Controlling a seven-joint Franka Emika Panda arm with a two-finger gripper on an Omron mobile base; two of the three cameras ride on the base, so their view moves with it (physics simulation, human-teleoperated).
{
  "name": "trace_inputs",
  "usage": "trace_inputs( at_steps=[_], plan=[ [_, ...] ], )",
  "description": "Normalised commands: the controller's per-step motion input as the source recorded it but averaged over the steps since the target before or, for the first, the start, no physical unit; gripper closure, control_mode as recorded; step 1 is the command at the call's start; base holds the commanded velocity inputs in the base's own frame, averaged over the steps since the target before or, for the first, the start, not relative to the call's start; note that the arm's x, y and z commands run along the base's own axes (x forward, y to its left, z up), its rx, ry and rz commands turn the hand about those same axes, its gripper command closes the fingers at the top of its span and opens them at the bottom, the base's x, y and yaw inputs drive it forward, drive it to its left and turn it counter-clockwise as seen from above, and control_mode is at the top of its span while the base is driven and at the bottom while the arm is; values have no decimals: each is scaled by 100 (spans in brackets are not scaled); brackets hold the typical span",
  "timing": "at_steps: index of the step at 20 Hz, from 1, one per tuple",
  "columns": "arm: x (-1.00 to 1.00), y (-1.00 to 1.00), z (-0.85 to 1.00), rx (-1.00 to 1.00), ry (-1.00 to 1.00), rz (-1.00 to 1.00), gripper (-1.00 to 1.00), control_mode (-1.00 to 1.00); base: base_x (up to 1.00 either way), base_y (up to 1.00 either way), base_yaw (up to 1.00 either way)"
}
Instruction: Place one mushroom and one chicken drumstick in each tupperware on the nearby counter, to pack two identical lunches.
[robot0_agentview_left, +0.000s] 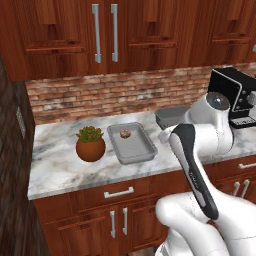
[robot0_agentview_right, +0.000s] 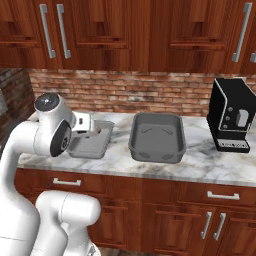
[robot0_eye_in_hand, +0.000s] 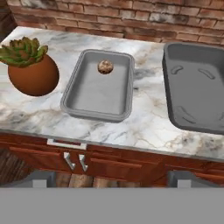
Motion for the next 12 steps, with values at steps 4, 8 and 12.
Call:
trace_inputs(
  at_steps=[4, 8, 12],
  plan=[
    [0, 0, 0, 0, 0, 0, -100, 100, -100, -22, 7],
    [0, 0, 0, 0, 0, 0, -100, 100, -85, -94, 0],
    [0, 0, 0, 0, 0, 0, -100, 100, -18, -100, 0]
  ],
)
